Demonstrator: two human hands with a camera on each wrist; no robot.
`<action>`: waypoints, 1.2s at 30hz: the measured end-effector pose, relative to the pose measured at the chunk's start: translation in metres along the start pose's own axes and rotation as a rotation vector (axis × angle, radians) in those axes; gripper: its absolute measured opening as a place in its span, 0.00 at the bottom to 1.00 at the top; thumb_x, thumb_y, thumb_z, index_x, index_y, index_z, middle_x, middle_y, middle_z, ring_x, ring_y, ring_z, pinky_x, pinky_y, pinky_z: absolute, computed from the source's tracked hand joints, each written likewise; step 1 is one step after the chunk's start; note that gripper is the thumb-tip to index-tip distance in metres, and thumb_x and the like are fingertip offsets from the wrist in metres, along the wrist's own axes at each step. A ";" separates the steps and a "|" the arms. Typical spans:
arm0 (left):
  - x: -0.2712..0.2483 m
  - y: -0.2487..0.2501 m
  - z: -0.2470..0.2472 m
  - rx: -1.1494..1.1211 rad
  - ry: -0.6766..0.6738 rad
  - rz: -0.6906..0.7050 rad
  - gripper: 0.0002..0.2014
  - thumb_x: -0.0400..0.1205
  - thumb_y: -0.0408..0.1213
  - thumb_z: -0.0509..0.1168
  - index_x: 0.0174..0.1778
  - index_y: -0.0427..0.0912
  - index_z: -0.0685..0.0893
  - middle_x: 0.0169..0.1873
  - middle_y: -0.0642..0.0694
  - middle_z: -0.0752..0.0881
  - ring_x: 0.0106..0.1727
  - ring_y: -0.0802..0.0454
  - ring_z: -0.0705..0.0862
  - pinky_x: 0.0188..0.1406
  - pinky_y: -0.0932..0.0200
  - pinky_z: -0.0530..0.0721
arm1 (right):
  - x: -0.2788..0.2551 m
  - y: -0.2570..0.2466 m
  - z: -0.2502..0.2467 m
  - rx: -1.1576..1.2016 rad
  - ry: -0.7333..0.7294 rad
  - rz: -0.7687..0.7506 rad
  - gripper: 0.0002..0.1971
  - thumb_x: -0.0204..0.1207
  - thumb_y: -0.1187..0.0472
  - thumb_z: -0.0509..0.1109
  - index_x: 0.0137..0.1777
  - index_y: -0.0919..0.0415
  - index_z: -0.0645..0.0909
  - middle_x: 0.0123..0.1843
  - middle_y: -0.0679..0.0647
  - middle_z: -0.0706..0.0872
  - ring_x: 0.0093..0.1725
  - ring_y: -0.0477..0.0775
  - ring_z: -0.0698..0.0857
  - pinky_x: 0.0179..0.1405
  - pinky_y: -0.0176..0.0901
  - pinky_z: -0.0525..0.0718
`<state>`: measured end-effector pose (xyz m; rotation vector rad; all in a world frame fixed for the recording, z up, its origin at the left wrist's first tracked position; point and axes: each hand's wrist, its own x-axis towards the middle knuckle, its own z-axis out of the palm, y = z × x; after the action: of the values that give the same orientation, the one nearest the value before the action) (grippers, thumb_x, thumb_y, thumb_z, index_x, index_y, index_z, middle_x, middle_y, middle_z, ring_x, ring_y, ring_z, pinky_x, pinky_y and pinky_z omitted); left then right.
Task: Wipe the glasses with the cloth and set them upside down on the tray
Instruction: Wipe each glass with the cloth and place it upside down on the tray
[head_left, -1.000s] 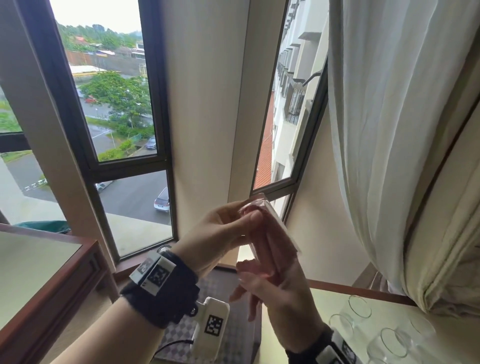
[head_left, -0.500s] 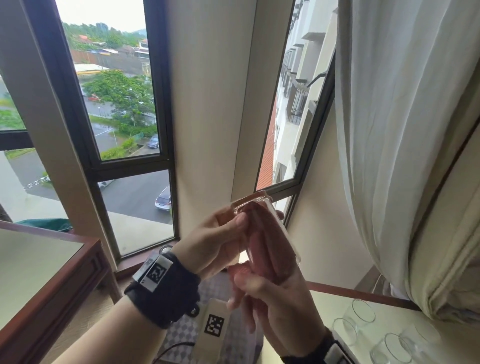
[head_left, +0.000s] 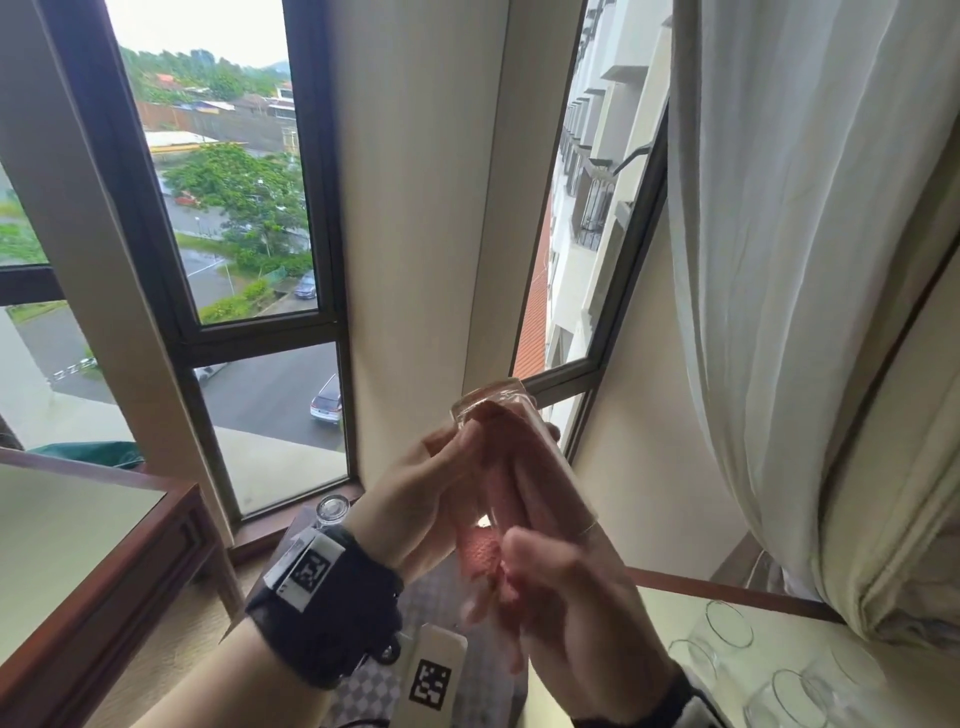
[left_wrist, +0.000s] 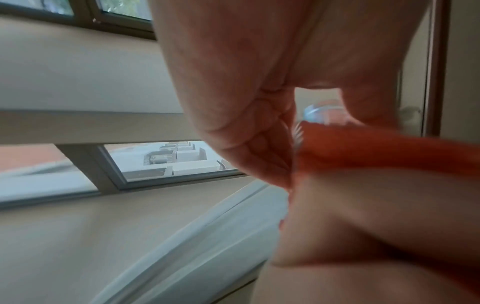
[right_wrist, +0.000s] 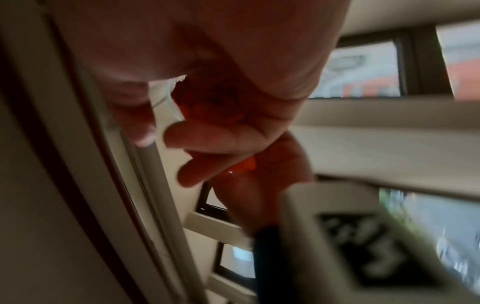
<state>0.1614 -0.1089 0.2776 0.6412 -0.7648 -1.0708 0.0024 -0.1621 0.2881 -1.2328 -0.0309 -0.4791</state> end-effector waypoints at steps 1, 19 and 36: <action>-0.001 0.001 -0.001 -0.034 -0.057 0.016 0.34 0.81 0.51 0.79 0.78 0.33 0.83 0.71 0.28 0.86 0.67 0.38 0.89 0.68 0.42 0.89 | 0.000 -0.006 0.003 0.203 -0.072 0.031 0.28 0.78 0.53 0.72 0.79 0.51 0.74 0.53 0.73 0.83 0.29 0.59 0.88 0.17 0.38 0.79; 0.001 0.029 0.025 0.332 0.196 -0.143 0.43 0.77 0.72 0.61 0.72 0.36 0.84 0.59 0.33 0.92 0.61 0.39 0.92 0.67 0.48 0.88 | 0.009 0.022 -0.026 -1.374 0.360 -0.589 0.09 0.83 0.59 0.70 0.62 0.56 0.85 0.55 0.53 0.90 0.47 0.51 0.91 0.43 0.49 0.92; -0.002 0.024 0.019 0.113 -0.087 0.045 0.40 0.74 0.50 0.85 0.71 0.22 0.83 0.66 0.14 0.82 0.67 0.32 0.86 0.71 0.43 0.87 | -0.007 -0.011 0.012 -0.298 0.064 -0.126 0.34 0.79 0.75 0.69 0.76 0.37 0.73 0.38 0.64 0.88 0.27 0.63 0.88 0.17 0.45 0.84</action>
<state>0.1579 -0.0999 0.3072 0.6730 -0.9160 -1.0244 -0.0048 -0.1514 0.2998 -1.5125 0.0182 -0.6501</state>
